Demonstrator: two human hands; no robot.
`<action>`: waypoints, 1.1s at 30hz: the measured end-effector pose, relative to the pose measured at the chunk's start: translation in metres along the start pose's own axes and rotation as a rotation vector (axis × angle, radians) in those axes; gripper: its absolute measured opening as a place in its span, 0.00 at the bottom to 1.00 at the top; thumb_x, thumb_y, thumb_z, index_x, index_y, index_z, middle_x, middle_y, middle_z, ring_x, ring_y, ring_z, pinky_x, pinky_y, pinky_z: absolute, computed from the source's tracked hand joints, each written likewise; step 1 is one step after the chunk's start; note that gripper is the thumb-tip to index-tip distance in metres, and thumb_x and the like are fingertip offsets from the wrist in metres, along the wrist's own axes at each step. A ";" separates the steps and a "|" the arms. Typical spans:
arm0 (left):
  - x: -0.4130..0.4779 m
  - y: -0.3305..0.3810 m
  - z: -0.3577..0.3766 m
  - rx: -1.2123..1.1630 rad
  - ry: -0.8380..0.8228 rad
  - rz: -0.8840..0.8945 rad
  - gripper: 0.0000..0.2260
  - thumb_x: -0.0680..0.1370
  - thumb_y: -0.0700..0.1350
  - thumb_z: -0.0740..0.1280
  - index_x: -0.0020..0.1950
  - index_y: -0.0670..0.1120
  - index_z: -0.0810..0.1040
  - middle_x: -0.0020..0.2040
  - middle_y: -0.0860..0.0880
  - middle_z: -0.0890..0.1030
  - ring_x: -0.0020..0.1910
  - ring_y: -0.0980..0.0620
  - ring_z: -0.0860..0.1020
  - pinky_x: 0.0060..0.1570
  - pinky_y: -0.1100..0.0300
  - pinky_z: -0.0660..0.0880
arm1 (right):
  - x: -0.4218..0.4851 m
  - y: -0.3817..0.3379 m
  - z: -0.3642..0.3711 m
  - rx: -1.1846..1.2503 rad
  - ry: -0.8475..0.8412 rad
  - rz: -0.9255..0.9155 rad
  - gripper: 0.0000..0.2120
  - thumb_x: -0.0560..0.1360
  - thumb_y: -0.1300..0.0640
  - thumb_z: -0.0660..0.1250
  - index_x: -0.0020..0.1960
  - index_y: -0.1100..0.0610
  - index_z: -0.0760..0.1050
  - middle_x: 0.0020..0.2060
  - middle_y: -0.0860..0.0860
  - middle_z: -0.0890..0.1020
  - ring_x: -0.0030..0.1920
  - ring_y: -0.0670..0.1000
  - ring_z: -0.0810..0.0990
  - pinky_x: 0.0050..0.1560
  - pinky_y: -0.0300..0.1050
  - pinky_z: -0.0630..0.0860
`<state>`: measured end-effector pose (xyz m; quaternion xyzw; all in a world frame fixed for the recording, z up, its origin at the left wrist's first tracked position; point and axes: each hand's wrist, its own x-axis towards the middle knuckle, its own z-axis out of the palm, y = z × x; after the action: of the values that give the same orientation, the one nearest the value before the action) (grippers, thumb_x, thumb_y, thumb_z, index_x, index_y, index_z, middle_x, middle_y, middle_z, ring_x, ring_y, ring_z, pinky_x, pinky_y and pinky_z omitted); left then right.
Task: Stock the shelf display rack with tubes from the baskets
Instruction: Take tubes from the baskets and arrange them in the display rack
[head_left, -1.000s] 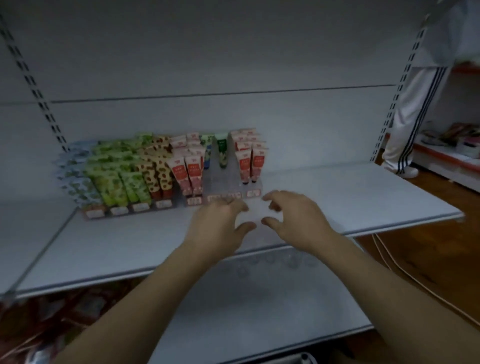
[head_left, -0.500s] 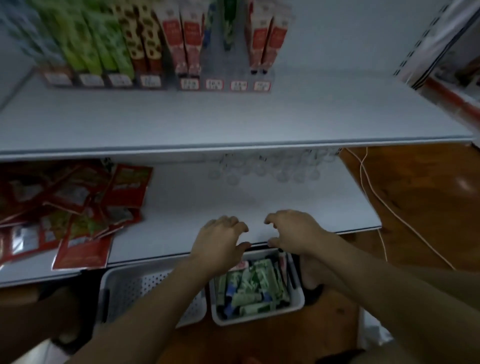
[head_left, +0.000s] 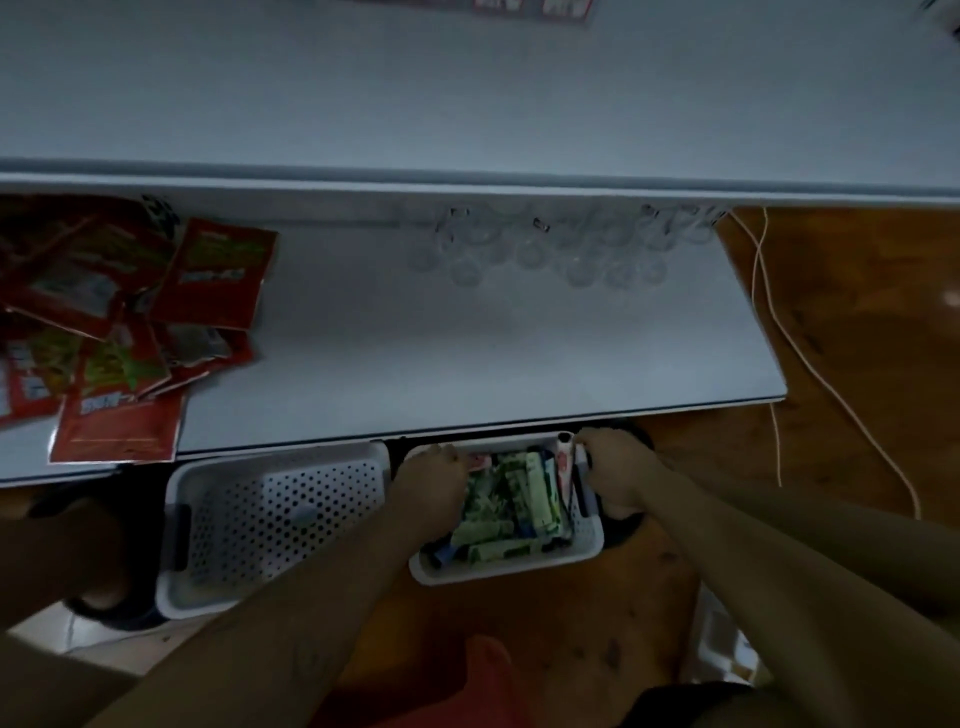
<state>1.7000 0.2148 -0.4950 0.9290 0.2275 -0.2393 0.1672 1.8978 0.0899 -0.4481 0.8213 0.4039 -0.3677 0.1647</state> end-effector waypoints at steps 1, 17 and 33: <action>0.004 0.003 0.004 0.015 -0.009 0.008 0.19 0.78 0.42 0.62 0.69 0.43 0.69 0.63 0.42 0.73 0.59 0.45 0.72 0.58 0.52 0.73 | 0.002 -0.001 0.002 0.025 0.010 0.003 0.25 0.79 0.63 0.60 0.74 0.56 0.60 0.65 0.56 0.73 0.57 0.55 0.76 0.49 0.46 0.75; 0.030 0.008 0.047 -0.137 -0.074 -0.114 0.31 0.76 0.37 0.63 0.77 0.46 0.55 0.70 0.39 0.64 0.67 0.38 0.66 0.64 0.49 0.68 | 0.028 -0.010 0.038 0.097 0.146 -0.066 0.22 0.79 0.52 0.63 0.68 0.56 0.61 0.62 0.56 0.68 0.40 0.56 0.73 0.36 0.46 0.67; 0.032 0.002 0.033 -0.254 0.120 0.051 0.11 0.81 0.47 0.60 0.53 0.44 0.79 0.43 0.44 0.81 0.39 0.48 0.77 0.36 0.59 0.71 | 0.024 -0.002 0.030 0.349 0.022 -0.105 0.19 0.77 0.54 0.67 0.66 0.55 0.70 0.41 0.52 0.79 0.32 0.45 0.72 0.31 0.35 0.66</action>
<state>1.7140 0.2103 -0.5383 0.9185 0.2419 -0.1484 0.2754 1.8913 0.0868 -0.4860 0.8192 0.3779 -0.4314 -0.0044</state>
